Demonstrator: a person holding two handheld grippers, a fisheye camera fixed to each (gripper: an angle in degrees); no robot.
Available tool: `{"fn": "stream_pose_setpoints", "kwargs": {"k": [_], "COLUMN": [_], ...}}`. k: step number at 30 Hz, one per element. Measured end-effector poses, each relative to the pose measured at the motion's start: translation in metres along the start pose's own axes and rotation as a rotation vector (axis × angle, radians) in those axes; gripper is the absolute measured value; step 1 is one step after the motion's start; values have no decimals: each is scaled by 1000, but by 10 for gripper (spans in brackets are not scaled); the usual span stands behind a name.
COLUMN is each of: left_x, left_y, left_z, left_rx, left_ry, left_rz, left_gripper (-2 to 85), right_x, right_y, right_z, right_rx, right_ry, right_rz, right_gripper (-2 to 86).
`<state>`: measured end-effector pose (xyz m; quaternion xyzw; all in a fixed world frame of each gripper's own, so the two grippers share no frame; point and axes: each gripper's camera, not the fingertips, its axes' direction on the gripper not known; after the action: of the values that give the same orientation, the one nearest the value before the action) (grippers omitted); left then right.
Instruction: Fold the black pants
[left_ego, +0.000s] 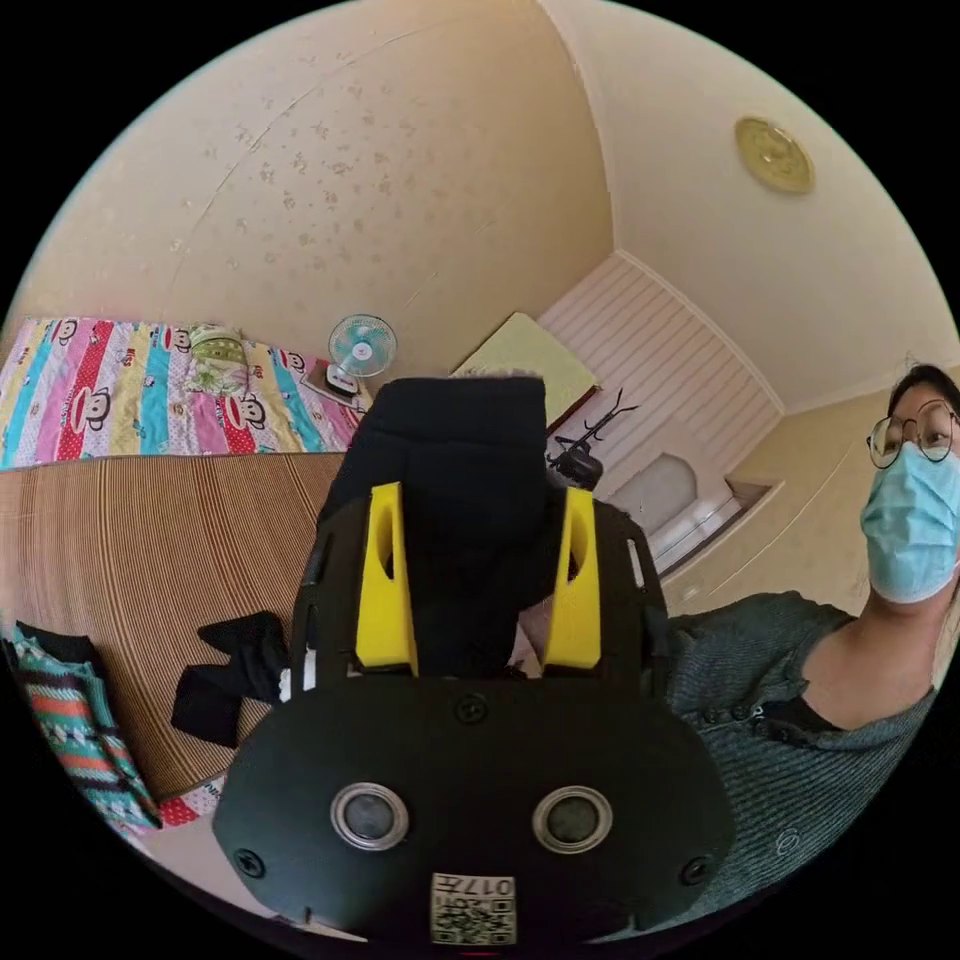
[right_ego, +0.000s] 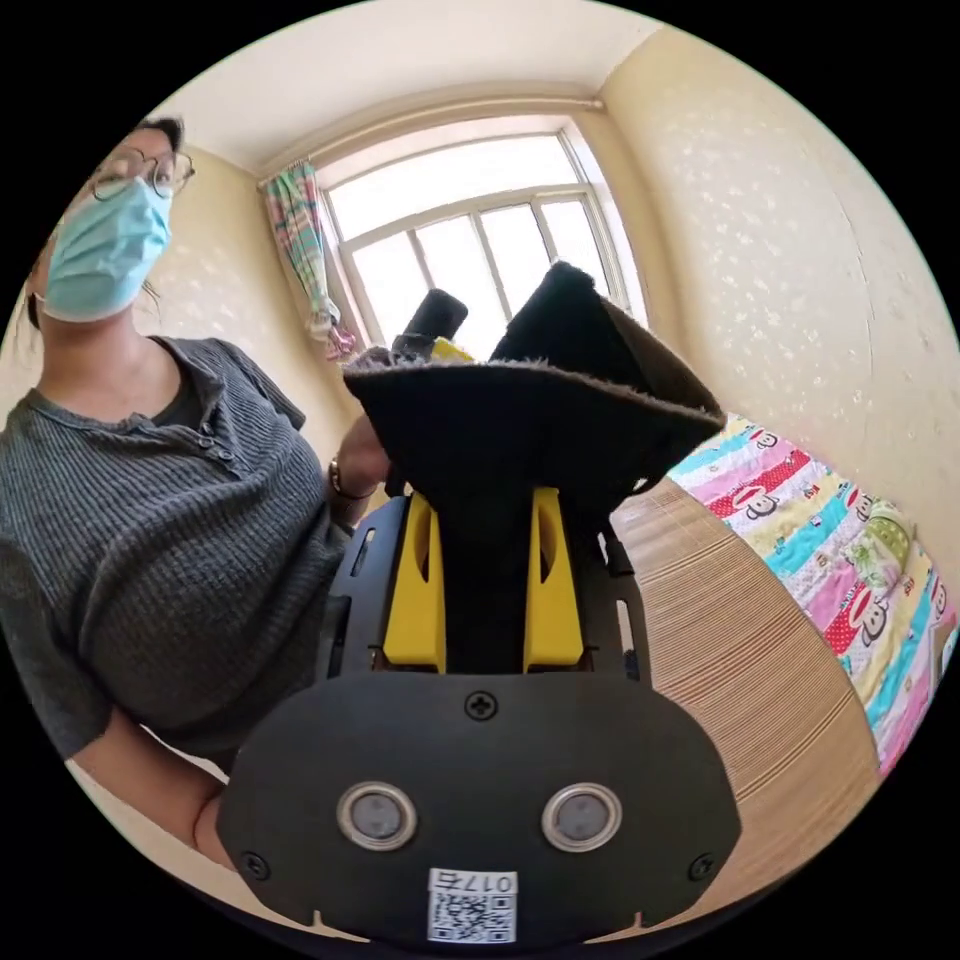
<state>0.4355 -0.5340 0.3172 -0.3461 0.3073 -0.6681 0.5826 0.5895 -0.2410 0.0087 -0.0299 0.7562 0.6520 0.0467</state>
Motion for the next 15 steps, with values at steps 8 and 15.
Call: {"fn": "stream_pose_setpoints", "kwargs": {"k": [8, 15], "left_x": [-13, 6], "left_y": [17, 61], "left_z": [17, -70], "left_rx": [-145, 228], "left_ry": [-27, 308], "left_rz": [-54, 208], "left_gripper": [104, 51], "right_x": [-22, 5], "right_y": [6, 68], "right_z": [38, -54], "right_rx": [-167, 348], "right_ry": [63, -193], "right_rz": [-38, 49], "right_gripper": [122, 112]}}
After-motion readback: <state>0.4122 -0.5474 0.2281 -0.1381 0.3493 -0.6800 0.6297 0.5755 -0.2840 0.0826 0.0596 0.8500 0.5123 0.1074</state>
